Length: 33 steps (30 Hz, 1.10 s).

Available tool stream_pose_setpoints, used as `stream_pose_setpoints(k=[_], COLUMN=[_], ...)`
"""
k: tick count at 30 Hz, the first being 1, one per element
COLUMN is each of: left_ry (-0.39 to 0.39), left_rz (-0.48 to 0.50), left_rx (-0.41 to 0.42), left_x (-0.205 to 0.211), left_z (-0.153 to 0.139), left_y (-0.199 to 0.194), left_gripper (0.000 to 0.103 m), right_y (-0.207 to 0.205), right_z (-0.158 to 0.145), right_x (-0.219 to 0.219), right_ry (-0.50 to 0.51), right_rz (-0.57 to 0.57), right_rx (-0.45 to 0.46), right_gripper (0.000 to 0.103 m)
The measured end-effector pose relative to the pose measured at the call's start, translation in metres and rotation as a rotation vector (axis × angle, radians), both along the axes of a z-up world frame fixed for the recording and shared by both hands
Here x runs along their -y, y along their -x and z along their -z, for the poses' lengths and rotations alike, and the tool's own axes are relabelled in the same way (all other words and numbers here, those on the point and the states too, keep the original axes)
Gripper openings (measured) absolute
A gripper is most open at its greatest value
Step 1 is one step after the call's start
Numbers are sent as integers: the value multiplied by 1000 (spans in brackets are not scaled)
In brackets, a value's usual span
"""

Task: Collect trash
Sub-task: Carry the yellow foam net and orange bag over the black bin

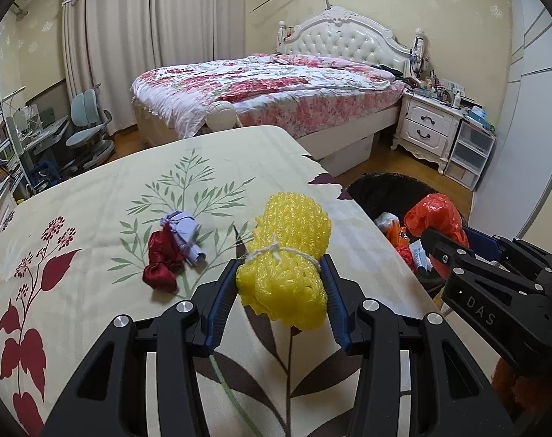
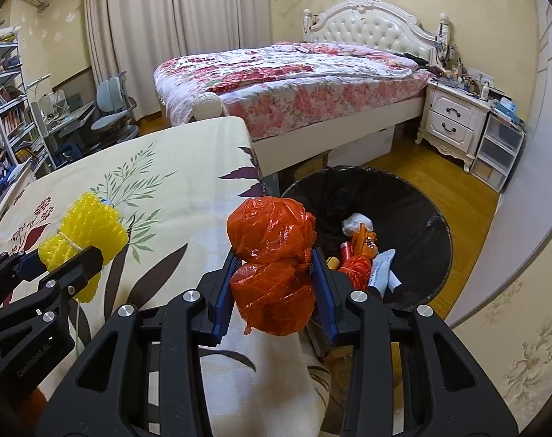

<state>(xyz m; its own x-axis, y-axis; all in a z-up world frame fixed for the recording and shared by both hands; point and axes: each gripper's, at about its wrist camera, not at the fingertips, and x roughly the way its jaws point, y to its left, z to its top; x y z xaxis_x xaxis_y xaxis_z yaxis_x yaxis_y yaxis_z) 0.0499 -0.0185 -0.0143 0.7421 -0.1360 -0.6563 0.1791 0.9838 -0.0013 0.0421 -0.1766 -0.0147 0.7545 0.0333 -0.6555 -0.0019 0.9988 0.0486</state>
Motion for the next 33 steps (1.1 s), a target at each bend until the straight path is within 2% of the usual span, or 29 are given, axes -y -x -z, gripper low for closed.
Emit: stream_pose_setpoints(k=[11, 18, 33], left_ry=[2, 1, -17], left_rz=[60, 81, 118], left_rx=[20, 16, 7], left_x=[43, 67, 108], left_z=[0, 2, 9], left_y=[-30, -57, -103], left_gripper=[47, 47, 47], right_y=[-21, -39, -70], right_z=[-1, 1, 10], right_x=[42, 67, 100], right_ry=[30, 12, 3], right_rz=[104, 162, 230], right_rx=[16, 23, 21], right_gripper=[38, 38, 38])
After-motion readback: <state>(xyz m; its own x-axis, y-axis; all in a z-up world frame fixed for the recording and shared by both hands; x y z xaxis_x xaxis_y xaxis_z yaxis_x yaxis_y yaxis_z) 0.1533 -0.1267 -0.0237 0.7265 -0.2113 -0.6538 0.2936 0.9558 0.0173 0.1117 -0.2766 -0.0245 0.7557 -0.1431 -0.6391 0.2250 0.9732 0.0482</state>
